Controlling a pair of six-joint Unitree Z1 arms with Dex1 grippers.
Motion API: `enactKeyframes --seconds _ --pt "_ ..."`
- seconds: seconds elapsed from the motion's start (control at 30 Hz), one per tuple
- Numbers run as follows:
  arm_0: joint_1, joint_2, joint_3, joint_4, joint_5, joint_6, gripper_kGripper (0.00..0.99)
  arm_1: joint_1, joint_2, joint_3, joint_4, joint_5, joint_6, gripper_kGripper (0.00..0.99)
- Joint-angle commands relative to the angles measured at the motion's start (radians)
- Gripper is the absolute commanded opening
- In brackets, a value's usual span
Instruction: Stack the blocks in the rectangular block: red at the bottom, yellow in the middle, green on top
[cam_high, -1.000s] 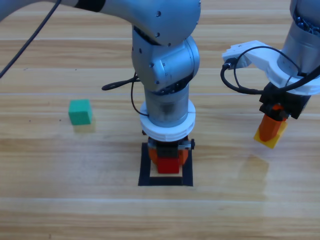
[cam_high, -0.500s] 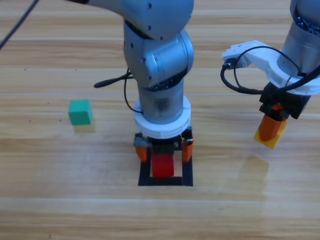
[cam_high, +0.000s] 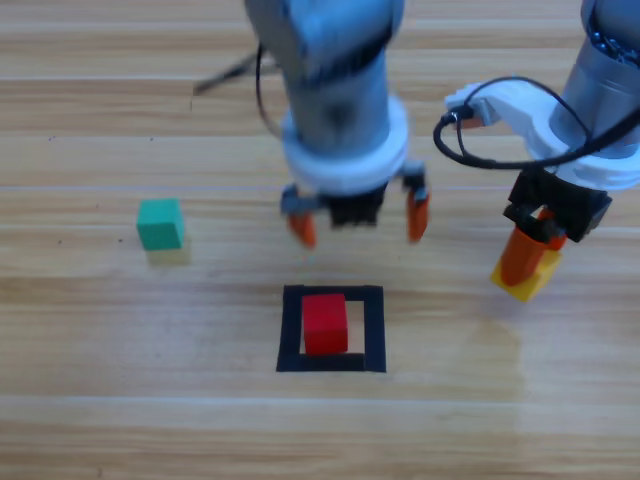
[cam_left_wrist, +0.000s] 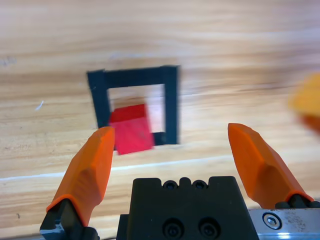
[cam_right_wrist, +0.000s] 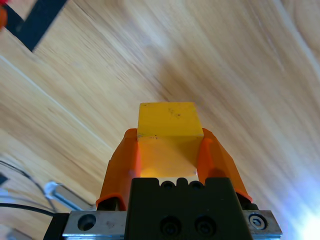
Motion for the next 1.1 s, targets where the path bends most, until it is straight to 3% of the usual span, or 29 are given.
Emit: enactKeyframes --seconds 0.03,0.13,0.23,0.37,0.53,0.57,0.67,0.73,0.9,1.1 --pt "-0.018 -0.081 -0.166 0.138 0.081 0.056 0.965 -0.056 -0.036 -0.04 -0.017 0.113 0.129 0.0" --pt "0.071 -0.216 -0.115 0.167 0.127 0.15 0.965 -0.056 -0.04 -0.045 -0.017 0.11 0.228 0.0" --pt "0.242 -0.361 -0.002 0.17 0.128 0.264 0.965 -0.04 -0.041 -0.051 -0.017 0.082 0.314 0.0" --pt "0.413 -0.462 0.055 0.173 0.128 0.477 0.99 0.053 -0.043 -0.083 -0.015 -0.094 0.463 0.0" --pt "0.547 -0.5 0.092 0.173 0.108 0.751 0.99 0.118 -0.052 -0.102 -0.012 -0.117 0.537 0.0" --pt "0.582 -0.508 0.091 0.173 0.078 0.814 0.99 0.133 -0.052 -0.109 -0.006 -0.117 0.55 0.0" --pt "0.799 -0.506 0.1 0.173 -0.205 1.058 0.99 0.174 -0.043 -0.159 0.028 -0.12 0.593 0.0" --pt "0.886 -0.519 0.101 0.172 -0.313 1.147 0.99 0.196 -0.024 -0.205 0.061 -0.119 0.619 0.0" --pt "0.915 -0.545 0.052 0.162 -0.381 1.228 0.99 0.246 0.031 -0.35 0.166 -0.12 0.692 0.0" --pt "0.955 -0.517 0.144 0.164 -0.427 1.227 0.99 0.288 0.108 -0.493 0.25 -0.122 0.774 0.0"
